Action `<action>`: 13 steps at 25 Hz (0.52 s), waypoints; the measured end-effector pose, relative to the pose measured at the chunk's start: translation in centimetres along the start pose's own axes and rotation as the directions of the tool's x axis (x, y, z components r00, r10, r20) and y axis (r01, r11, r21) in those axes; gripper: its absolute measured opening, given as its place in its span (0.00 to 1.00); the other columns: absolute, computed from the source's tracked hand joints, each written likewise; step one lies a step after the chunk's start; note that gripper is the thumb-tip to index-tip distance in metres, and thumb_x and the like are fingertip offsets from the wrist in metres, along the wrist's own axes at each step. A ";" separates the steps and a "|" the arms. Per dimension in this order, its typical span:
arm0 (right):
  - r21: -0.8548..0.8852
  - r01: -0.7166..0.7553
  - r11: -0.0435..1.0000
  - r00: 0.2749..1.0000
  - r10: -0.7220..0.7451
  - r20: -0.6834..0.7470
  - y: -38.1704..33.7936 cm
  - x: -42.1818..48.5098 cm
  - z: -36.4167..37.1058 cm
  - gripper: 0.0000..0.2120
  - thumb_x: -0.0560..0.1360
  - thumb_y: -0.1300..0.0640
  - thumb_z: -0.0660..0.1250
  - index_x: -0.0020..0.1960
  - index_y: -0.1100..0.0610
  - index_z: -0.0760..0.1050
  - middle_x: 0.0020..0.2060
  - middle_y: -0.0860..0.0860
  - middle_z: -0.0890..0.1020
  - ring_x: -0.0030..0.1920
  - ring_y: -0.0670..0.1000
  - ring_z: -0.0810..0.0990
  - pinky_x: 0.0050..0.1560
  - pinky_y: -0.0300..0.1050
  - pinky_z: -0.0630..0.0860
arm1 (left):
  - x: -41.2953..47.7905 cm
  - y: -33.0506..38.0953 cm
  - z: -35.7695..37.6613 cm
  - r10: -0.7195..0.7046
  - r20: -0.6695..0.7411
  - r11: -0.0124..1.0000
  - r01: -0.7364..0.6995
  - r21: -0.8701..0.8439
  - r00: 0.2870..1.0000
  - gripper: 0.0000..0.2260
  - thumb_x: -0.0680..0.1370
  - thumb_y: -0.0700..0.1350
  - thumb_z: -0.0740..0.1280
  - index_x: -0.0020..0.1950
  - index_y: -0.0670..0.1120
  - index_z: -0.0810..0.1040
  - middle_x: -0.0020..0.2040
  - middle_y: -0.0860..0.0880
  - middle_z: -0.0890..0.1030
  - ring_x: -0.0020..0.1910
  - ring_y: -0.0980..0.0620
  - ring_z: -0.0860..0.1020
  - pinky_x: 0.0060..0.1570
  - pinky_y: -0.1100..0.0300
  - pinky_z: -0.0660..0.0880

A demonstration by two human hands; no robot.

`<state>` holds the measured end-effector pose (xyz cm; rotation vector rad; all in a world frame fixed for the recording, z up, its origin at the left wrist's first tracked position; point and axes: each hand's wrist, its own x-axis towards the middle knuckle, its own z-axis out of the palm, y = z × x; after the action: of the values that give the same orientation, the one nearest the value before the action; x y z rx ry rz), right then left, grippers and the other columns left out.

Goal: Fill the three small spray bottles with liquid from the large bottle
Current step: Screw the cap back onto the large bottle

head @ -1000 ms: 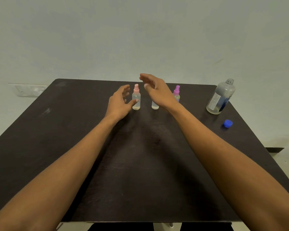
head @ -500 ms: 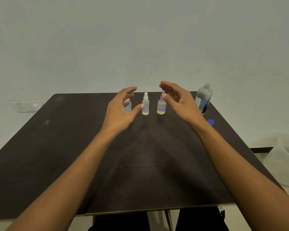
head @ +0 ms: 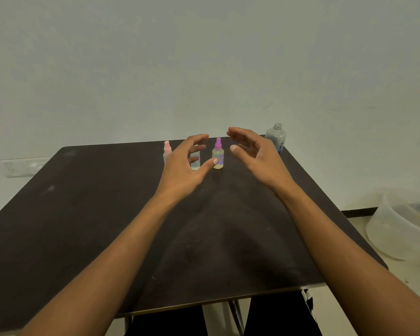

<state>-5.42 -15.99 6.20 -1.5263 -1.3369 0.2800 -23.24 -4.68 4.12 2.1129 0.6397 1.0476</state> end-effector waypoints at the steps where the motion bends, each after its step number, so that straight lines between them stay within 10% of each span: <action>1: 0.001 -0.006 1.000 1.000 0.006 -0.015 0.3 -0.2 -0.5 0.22 0.84 0.57 0.68 0.77 0.52 0.73 0.71 0.46 0.79 0.72 0.41 0.76 0.72 0.34 0.72 | 0.3 0.1 0.6 0.005 0.014 1.000 -0.005 -0.008 1.000 0.27 0.77 0.52 0.77 0.74 0.53 0.74 0.69 0.55 0.79 0.65 0.61 0.78 0.66 0.65 0.75; 13: -0.174 -0.215 0.961 0.953 0.167 -0.254 8.1 -1.2 -9.6 0.20 0.81 0.58 0.72 0.72 0.52 0.78 0.66 0.46 0.82 0.64 0.42 0.80 0.65 0.33 0.77 | 7.1 0.3 13.9 -0.015 0.187 0.999 0.023 -0.038 0.982 0.28 0.77 0.51 0.76 0.75 0.50 0.72 0.72 0.54 0.77 0.66 0.57 0.78 0.64 0.56 0.79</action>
<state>5.90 -20.84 3.44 -1.8030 -1.0535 0.0811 -7.84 -5.05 1.64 2.1353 0.5418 0.8321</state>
